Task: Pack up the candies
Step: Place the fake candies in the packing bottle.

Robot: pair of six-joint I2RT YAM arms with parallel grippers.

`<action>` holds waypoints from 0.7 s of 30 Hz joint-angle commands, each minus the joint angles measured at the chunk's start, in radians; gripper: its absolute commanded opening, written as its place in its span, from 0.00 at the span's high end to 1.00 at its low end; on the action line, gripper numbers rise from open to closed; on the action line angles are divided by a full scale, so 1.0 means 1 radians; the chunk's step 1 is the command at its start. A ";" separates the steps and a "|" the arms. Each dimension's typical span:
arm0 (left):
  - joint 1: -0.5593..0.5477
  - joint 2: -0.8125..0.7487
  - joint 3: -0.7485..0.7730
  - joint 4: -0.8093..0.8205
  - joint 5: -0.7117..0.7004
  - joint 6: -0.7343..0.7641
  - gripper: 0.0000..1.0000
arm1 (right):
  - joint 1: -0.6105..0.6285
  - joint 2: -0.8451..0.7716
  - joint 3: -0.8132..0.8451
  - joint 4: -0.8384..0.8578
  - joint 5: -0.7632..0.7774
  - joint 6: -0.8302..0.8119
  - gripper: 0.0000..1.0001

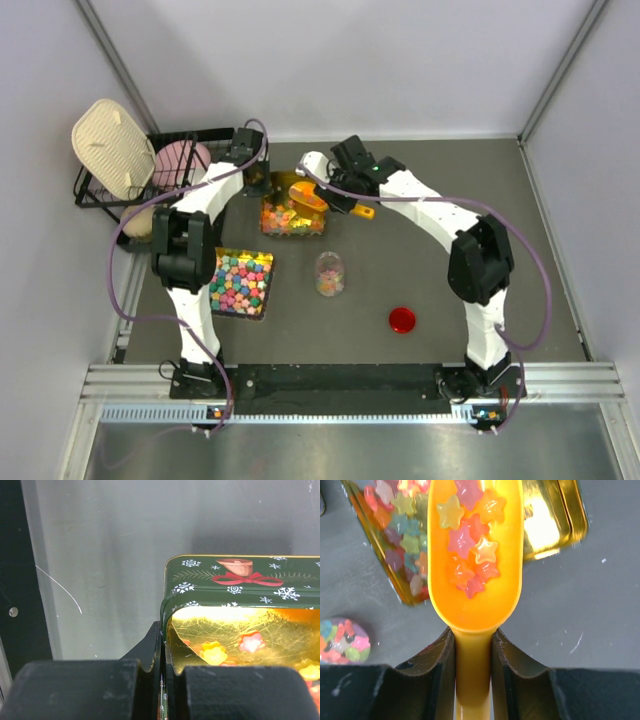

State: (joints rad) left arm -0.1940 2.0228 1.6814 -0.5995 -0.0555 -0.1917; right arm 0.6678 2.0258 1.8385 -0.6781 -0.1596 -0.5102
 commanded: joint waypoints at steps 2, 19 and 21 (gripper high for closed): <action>0.011 -0.015 0.046 0.027 0.011 -0.011 1.00 | -0.030 -0.159 -0.083 0.055 -0.044 0.010 1.00; 0.024 -0.015 0.034 0.032 0.028 -0.008 1.00 | -0.057 -0.515 -0.352 0.108 -0.118 0.039 1.00; 0.024 -0.010 0.043 0.027 0.043 -0.009 1.00 | -0.053 -0.561 -0.369 0.036 -0.091 -0.016 1.00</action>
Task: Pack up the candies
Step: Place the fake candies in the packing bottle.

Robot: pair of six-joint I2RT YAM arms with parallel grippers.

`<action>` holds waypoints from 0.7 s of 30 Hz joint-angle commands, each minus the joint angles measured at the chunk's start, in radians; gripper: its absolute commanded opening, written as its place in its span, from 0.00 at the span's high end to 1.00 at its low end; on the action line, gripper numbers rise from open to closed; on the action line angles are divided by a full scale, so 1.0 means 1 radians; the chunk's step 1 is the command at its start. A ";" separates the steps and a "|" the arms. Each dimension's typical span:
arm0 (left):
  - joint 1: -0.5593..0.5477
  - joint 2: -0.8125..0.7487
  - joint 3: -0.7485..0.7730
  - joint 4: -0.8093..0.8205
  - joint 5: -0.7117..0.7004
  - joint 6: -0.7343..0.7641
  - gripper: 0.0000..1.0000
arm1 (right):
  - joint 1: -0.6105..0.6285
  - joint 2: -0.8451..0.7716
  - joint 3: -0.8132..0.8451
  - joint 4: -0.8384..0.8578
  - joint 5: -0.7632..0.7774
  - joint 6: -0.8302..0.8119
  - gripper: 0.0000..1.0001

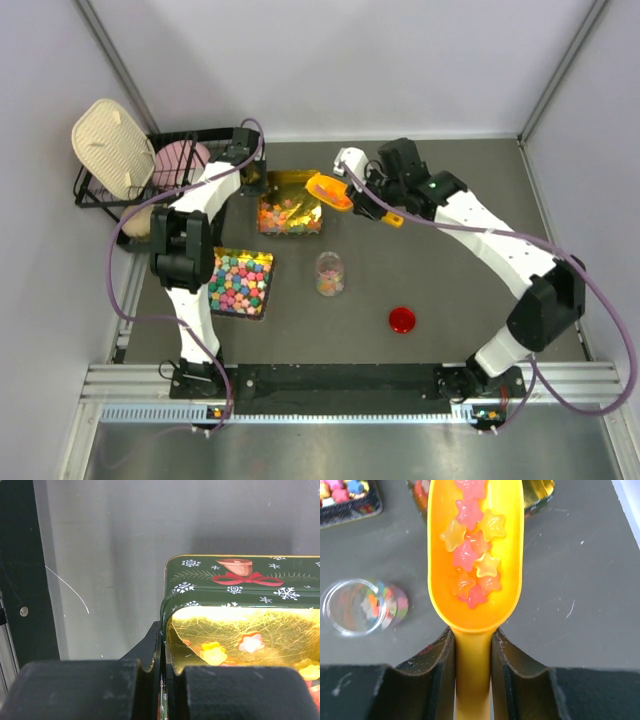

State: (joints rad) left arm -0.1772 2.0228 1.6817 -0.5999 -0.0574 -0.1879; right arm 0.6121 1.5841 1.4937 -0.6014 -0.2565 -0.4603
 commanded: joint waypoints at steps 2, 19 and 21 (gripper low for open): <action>0.007 -0.001 0.049 0.026 0.048 -0.016 1.00 | 0.009 -0.157 -0.044 -0.081 0.029 -0.113 1.00; 0.007 -0.001 0.049 0.026 0.013 0.001 1.00 | 0.235 -0.354 -0.138 -0.414 0.328 -0.304 1.00; 0.007 -0.001 0.047 0.026 0.013 0.004 1.00 | 0.242 -0.339 -0.128 -0.429 0.356 -0.316 1.00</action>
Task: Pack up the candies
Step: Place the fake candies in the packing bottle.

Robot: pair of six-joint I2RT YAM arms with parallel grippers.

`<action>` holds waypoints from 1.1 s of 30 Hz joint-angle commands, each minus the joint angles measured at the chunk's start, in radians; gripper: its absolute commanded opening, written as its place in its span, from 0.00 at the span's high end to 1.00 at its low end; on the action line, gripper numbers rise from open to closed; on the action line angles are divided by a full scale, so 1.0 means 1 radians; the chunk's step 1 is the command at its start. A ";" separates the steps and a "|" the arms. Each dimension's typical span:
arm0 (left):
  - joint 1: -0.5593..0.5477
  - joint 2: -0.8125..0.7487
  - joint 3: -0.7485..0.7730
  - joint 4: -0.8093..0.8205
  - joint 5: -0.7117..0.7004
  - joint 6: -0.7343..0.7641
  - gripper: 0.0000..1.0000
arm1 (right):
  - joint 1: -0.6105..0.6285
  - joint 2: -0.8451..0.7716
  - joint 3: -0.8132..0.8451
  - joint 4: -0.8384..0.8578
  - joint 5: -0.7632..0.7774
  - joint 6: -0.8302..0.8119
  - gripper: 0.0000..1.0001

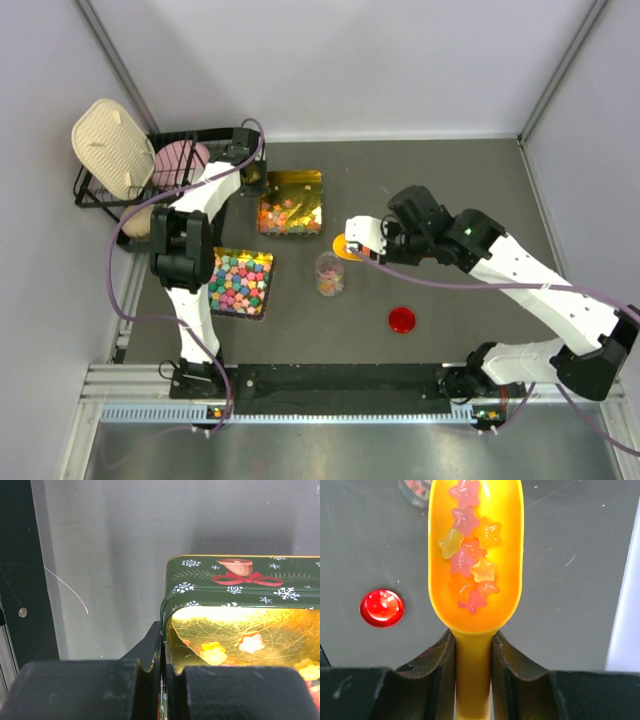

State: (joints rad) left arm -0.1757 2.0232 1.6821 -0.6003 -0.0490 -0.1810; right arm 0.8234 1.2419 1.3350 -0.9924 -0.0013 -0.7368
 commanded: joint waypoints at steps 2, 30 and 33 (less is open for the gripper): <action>0.005 -0.001 0.047 0.027 0.005 0.000 1.00 | 0.037 0.016 0.036 -0.046 0.112 -0.055 1.00; 0.005 0.006 0.045 0.030 0.021 -0.002 1.00 | 0.114 0.172 0.136 -0.091 0.198 -0.116 1.00; 0.005 0.003 0.045 0.028 0.021 -0.002 1.00 | 0.125 0.179 0.139 -0.089 0.213 -0.119 1.00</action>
State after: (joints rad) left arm -0.1757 2.0472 1.6821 -0.6006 -0.0494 -0.1726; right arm 0.9211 1.4147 1.4235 -1.0931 0.1741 -0.8467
